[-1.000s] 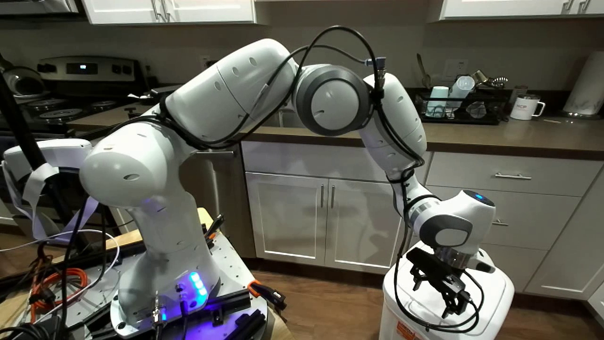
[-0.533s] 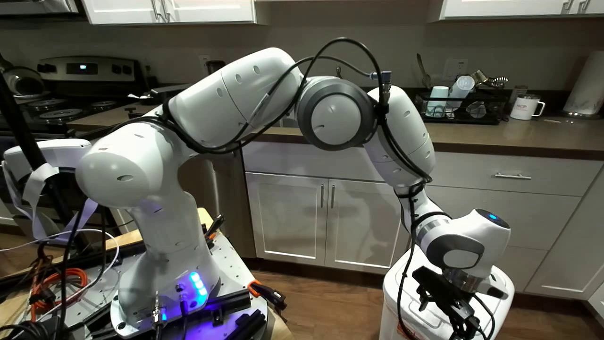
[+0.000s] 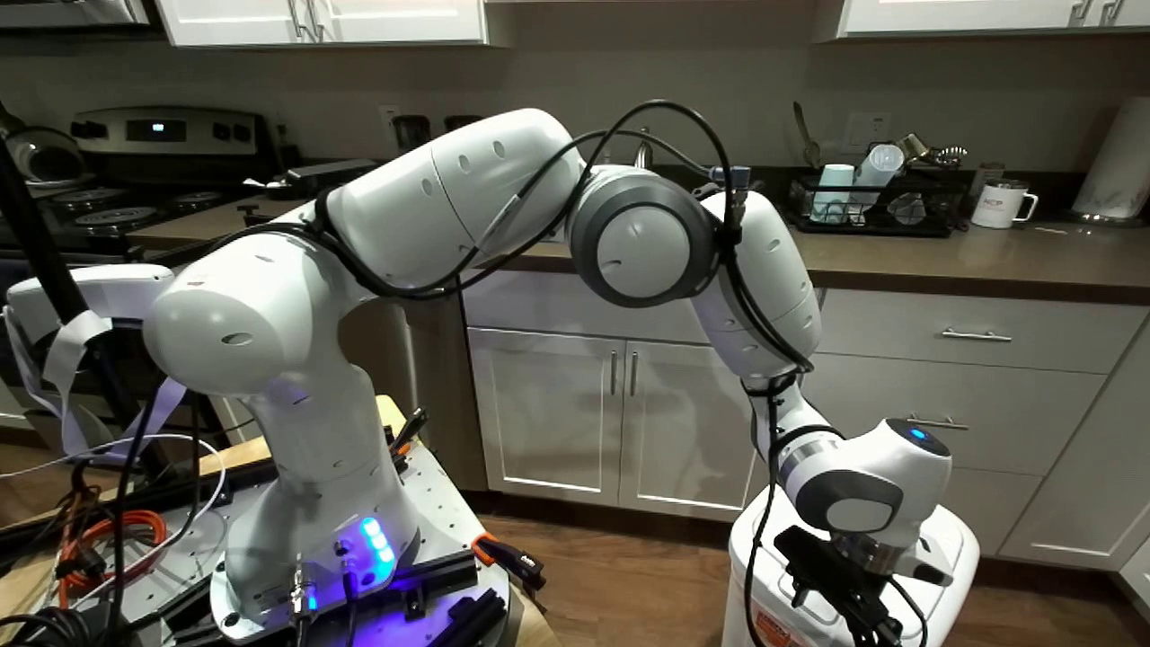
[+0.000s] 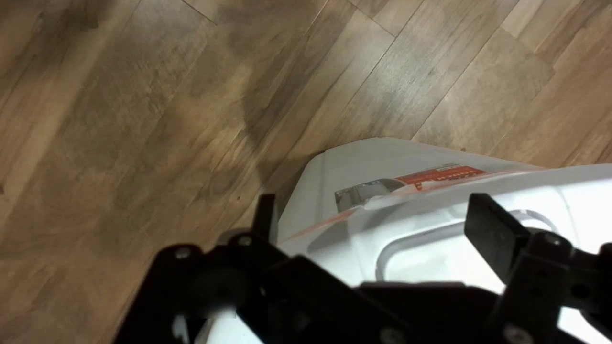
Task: Press the button on the bin
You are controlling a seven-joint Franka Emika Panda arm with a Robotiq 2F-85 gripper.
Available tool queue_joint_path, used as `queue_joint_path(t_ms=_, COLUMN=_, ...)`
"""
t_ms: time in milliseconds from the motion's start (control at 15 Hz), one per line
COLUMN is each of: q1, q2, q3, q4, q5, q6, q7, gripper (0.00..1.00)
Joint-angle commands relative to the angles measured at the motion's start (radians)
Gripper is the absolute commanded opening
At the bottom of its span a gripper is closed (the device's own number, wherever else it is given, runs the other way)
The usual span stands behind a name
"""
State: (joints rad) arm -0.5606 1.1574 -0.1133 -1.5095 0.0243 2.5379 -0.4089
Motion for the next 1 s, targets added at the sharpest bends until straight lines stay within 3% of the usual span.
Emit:
queue_joint_path(t_ms=0, q1=-0.008, q2=0.031, q3=0.014, q4=0.023, q5=-0.007, q6=0.050, q7=0.006, gripper=1.00)
queue_joint_path(t_ms=533, q1=0.002, q2=0.028, q3=0.010, q4=0.024, q5=-0.008, q6=0.047, q7=0.023, gripper=1.00)
queue_joint_path(t_ms=933, q1=0.087, q2=-0.095, q3=-0.031, q4=-0.015, q5=-0.008, q6=-0.149, q7=0.136, gripper=1.00)
